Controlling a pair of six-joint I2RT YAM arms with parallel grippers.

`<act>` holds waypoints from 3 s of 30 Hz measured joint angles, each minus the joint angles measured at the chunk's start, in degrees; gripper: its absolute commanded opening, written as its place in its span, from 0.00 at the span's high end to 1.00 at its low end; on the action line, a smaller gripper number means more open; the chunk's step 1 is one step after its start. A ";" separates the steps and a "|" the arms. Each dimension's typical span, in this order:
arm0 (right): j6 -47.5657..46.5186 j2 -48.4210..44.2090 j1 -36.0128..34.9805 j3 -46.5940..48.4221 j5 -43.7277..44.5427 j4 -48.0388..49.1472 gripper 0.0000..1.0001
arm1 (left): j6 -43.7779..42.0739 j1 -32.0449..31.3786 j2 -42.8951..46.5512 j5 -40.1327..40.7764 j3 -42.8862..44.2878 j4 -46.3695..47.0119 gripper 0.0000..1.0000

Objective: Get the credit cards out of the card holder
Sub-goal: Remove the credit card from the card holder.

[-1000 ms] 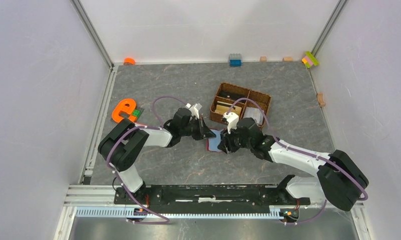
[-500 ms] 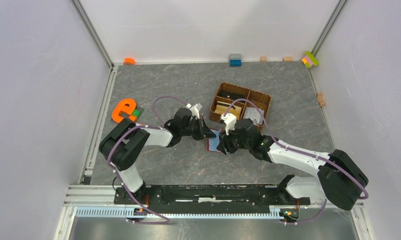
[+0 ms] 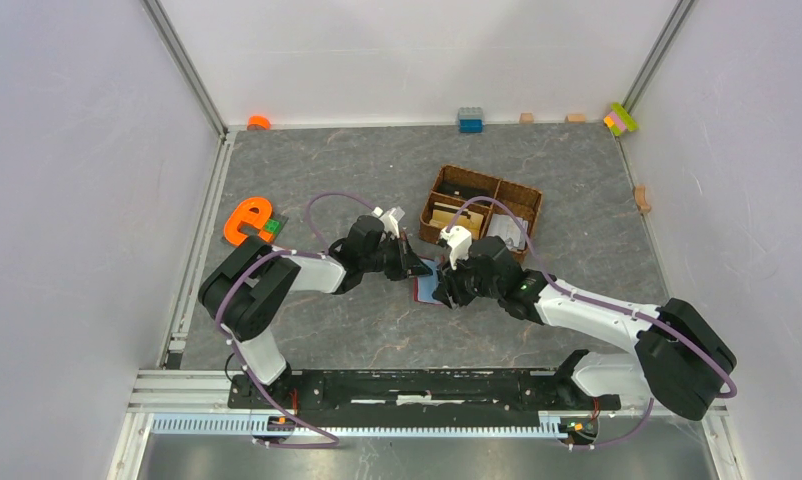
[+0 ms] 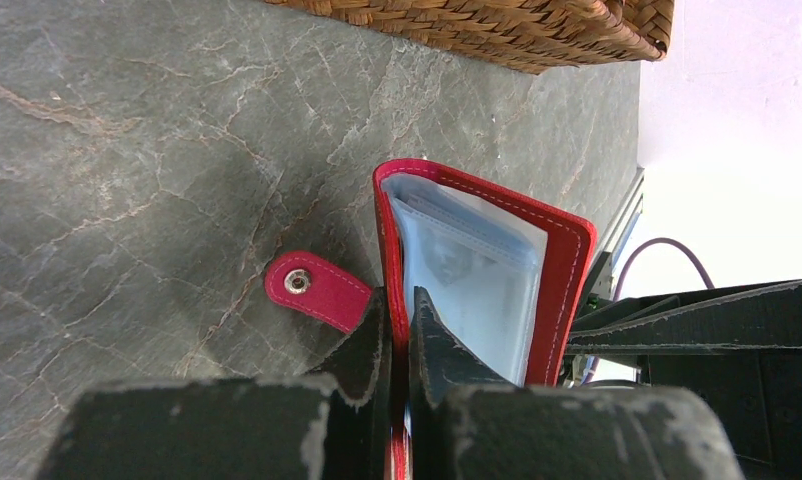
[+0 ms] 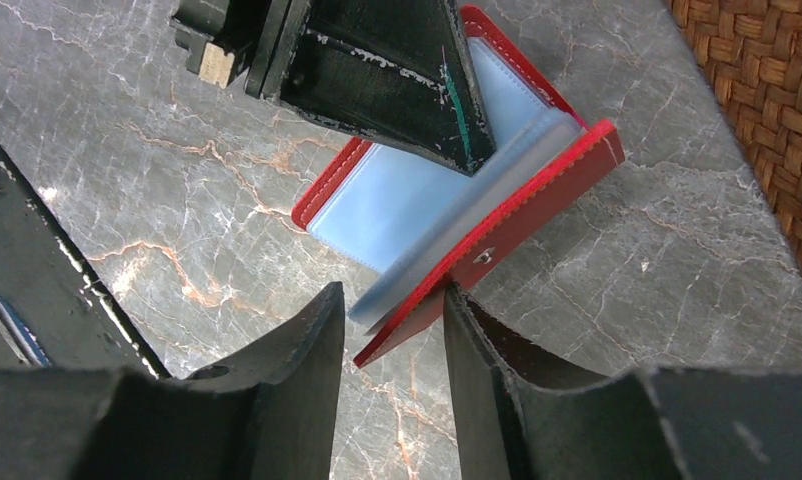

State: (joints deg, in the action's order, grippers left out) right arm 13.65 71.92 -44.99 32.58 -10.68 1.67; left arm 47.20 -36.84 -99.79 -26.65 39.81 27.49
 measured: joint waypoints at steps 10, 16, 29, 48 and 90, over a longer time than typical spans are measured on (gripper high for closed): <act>-0.04 0.07 -0.02 0.00 0.28 0.00 0.55 | 0.00 0.00 -0.02 -0.04 0.00 0.00 0.98; -0.04 0.07 -0.02 0.07 1.81 -0.31 0.48 | 0.00 0.00 -0.02 -0.04 0.00 0.00 0.98; 0.52 0.02 -0.39 0.11 2.99 -0.39 0.76 | 0.00 0.02 -0.02 0.07 0.02 0.00 0.98; 2.95 -1.66 3.58 -1.05 1.29 0.68 0.76 | 0.00 0.13 -0.02 1.05 0.44 -0.11 0.98; 6.05 4.00 7.41 -2.82 -7.37 7.96 0.15 | 0.02 -0.15 0.96 -0.83 0.42 -0.39 0.98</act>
State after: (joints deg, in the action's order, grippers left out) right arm 19.70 75.92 -37.58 29.76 -18.04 9.63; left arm 47.22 -36.99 -98.83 -27.49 40.23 27.09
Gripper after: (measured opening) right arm 0.836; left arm 0.064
